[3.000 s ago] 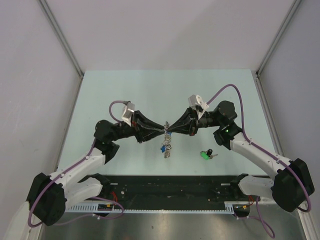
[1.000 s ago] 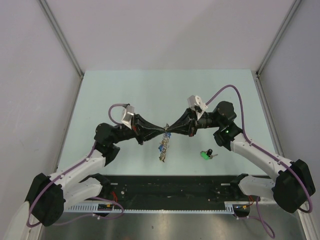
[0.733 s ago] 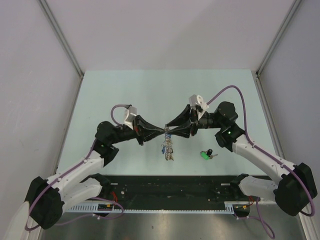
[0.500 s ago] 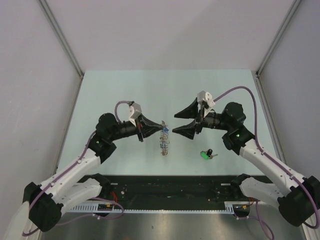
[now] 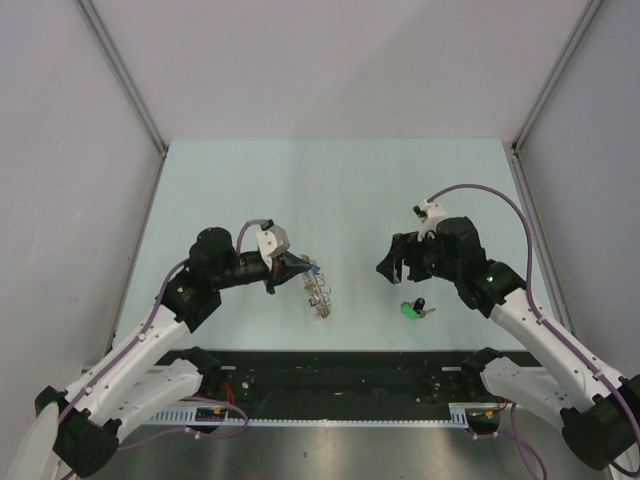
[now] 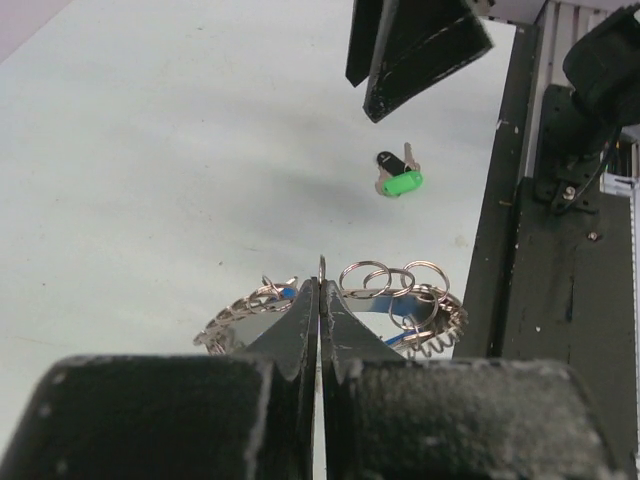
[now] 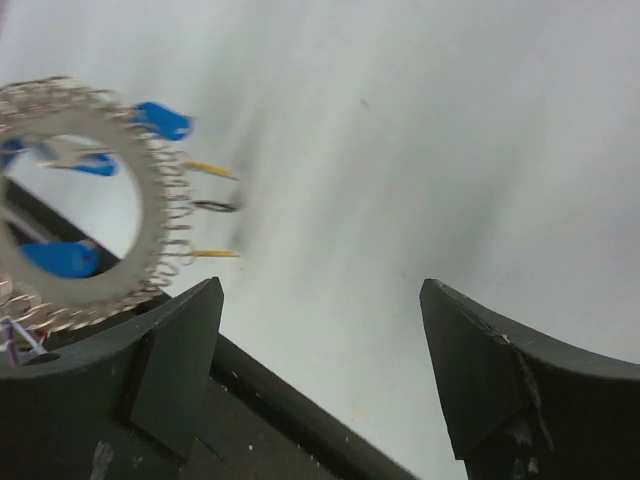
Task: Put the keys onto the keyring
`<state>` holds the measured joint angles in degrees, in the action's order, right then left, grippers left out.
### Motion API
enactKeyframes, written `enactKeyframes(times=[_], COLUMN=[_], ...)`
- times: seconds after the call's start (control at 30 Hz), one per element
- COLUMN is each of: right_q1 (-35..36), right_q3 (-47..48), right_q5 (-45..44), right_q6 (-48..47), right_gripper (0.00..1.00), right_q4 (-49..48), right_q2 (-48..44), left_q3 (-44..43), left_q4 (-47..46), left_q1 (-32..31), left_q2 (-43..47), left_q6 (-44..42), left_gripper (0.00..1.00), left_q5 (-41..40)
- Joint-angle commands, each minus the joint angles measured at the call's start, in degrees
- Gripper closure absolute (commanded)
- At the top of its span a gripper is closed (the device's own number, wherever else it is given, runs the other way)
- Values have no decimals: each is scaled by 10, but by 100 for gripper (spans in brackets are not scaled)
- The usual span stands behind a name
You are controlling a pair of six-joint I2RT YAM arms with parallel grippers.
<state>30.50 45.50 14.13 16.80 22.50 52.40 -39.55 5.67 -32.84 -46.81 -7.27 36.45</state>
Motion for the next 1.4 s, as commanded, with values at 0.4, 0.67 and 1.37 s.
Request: enactKeyframes(times=[0.4, 0.67, 1.37], right_q1=[-16, -19, -11], right_q3=[-137, -175, -188], right_q5=[-217, -218, -115], right_q6=[239, 271, 271], right_gripper=[16, 19, 55], right_q4=[111, 71, -38], right_q2=[-7, 19, 105], left_q3=[38, 39, 42], left_q4=[1, 6, -1], left_q1=[2, 2, 2], left_q2=[53, 37, 41], left_q6=[-165, -170, -160], left_gripper=[100, 100, 100], left_q5=[116, 92, 60])
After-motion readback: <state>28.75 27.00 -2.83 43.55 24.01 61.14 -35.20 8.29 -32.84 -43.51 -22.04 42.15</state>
